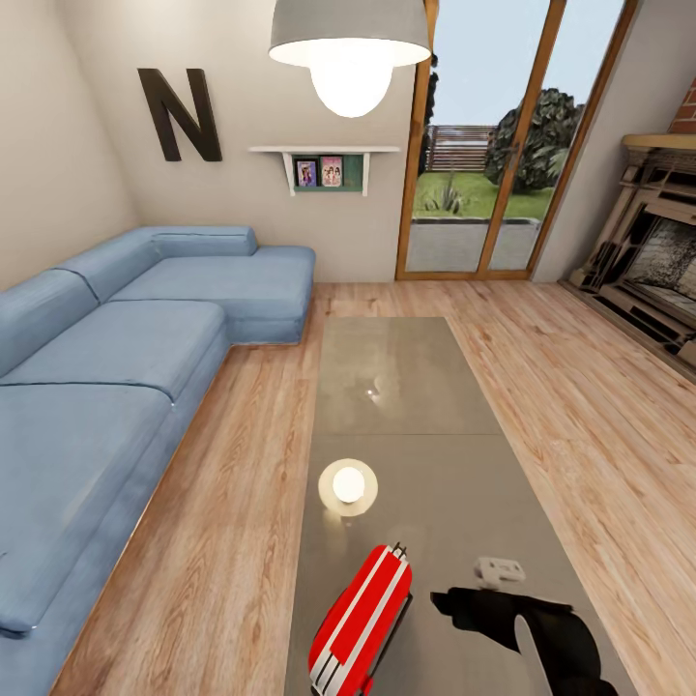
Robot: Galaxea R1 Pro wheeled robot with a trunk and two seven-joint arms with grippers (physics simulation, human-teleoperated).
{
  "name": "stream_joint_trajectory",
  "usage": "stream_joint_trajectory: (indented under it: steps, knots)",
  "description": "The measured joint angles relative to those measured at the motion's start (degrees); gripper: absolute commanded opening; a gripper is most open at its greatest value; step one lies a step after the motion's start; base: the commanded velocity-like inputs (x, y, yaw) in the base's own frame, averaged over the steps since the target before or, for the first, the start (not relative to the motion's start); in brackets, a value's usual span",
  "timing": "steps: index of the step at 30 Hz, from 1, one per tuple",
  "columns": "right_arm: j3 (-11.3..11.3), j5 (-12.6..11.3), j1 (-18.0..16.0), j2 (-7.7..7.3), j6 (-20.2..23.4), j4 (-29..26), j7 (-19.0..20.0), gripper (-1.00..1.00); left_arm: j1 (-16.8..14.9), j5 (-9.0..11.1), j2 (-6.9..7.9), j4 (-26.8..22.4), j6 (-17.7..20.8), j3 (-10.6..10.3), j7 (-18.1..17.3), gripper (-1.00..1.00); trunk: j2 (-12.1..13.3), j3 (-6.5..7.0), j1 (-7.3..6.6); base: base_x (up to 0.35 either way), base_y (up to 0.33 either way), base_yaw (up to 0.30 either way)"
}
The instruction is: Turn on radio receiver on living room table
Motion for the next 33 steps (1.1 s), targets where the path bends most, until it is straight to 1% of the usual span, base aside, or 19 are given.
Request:
stream_joint_trajectory:
  steps: [8,10,11,13,14,15,17,18,23,26,30,33]
  knots:
    - [0.5,0.0,0.0,0.09,0.0,-0.1,0.0,1.0,0.0,0.0,0.0,0.0,0.0,0.0,0.0,1.0,0.0,0.0,0.0,0.0,0.0,0.0]
    - [1.2,-0.1,-0.1,0.47,-0.2,-0.1,-0.2,1.0,0.0,0.0,0.0,0.0,0.0,0.0,0.0,1.0,0.0,0.0,0.0,0.0,0.0,0.0]
    - [2.0,-0.1,-0.2,1.09,-0.2,0.0,-0.4,1.0,0.0,0.0,0.0,0.0,0.0,0.0,0.0,1.0,0.0,0.0,0.0,0.0,0.0,0.0]
    - [3.6,0.5,-0.5,3.01,-0.5,0.1,-0.8,1.0,0.0,0.0,0.0,0.0,0.0,0.0,0.0,1.0,0.0,0.0,0.0,0.0,0.0,0.0]
    - [4.1,0.7,-0.6,3.98,-0.6,0.1,-1.2,1.0,0.0,0.0,0.0,0.0,0.0,0.0,0.0,1.0,0.0,0.0,0.0,0.0,0.0,0.0]
    - [4.3,0.8,-0.6,4.47,-0.7,0.1,-1.4,1.0,0.0,0.0,0.0,0.0,0.0,0.0,0.0,1.0,0.0,0.0,0.0,0.0,0.0,0.0]
    - [4.8,0.9,-0.7,6.07,-0.8,0.2,-2.8,1.0,0.0,0.0,0.0,0.0,0.0,0.0,0.0,1.0,0.0,0.0,0.0,0.0,0.0,0.0]
    - [5.0,0.9,-0.8,6.1,-0.9,0.3,-3.5,1.0,0.0,-0.1,-0.04,0.0,0.0,0.0,0.0,1.0,0.0,0.0,0.0,0.0,0.0,0.0]
    - [5.2,0.8,-1.3,6.1,-0.8,0.5,-4.1,1.0,0.0,-0.1,-0.07,0.0,0.0,0.0,0.0,1.0,0.0,0.0,0.0,0.0,0.0,0.0]
    - [6.3,0.8,-1.5,6.1,-0.9,0.5,-4.3,1.0,0.0,-0.2,-0.09,0.1,0.0,0.0,0.0,1.0,0.0,0.0,0.0,0.0,0.0,0.0]
    - [6.6,0.8,-1.6,6.1,-0.9,0.7,-4.5,1.0,0.0,-0.2,-0.09,0.0,0.0,0.0,0.0,1.0,0.0,0.0,0.0,0.0,0.0,0.0]
    - [6.6,0.5,-2.7,6.1,-1.0,1.0,-4.9,1.0,0.0,-0.2,-0.09,0.0,0.0,0.0,0.0,1.0,0.0,0.0,0.0,0.0,0.0,0.0]
